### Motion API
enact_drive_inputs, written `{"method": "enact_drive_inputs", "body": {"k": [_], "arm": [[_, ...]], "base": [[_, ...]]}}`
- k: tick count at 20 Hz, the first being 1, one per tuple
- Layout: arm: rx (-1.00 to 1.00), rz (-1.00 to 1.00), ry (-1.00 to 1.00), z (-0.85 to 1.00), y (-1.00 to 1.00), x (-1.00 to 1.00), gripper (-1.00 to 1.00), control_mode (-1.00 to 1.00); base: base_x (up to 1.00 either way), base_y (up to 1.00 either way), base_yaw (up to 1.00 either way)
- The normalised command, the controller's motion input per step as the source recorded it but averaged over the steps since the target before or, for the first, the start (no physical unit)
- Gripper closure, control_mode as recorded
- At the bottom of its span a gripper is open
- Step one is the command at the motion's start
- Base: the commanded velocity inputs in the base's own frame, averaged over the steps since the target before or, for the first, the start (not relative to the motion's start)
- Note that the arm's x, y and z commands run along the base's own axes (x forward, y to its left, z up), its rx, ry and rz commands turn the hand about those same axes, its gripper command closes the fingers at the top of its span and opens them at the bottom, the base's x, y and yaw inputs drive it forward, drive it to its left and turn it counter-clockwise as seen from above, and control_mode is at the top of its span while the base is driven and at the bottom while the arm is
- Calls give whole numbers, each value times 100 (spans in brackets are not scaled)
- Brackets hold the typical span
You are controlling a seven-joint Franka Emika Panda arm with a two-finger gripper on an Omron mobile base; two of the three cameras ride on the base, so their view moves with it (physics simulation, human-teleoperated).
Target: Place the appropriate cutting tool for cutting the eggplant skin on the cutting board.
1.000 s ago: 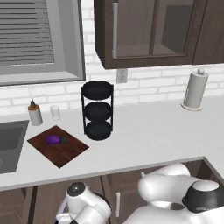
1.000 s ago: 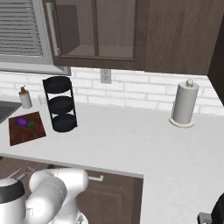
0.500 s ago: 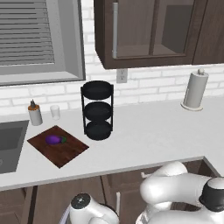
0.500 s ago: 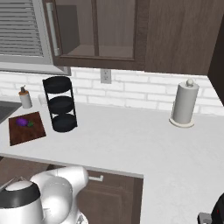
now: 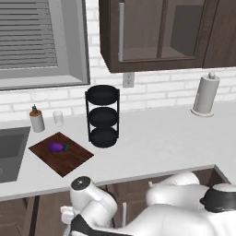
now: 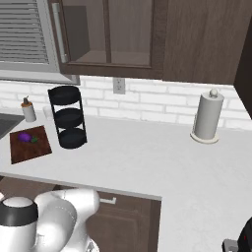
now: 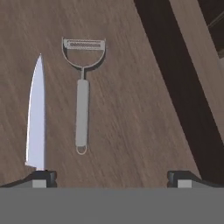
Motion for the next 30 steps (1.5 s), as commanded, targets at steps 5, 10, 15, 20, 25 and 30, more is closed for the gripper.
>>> {"method": "enact_drive_inputs", "body": {"k": [5, 10, 15, 20, 25, 30], "arm": [[-9, -10, -1, -7, 13, 20, -100, -100], [0, -3, 0, -25, 0, 0, -100, -100], [9, 0, 5, -44, -10, 0, -100, -100], [11, 0, 7, -33, -18, 4, -100, -100], [1, 0, 4, -27, 0, 9, -100, -100], [0, 0, 1, -29, 0, 0, -100, -100]], "base": [[0, 0, 0], [0, 0, 0], [0, 0, 0], [0, 0, 0], [0, 0, 0], [0, 0, 0]]}}
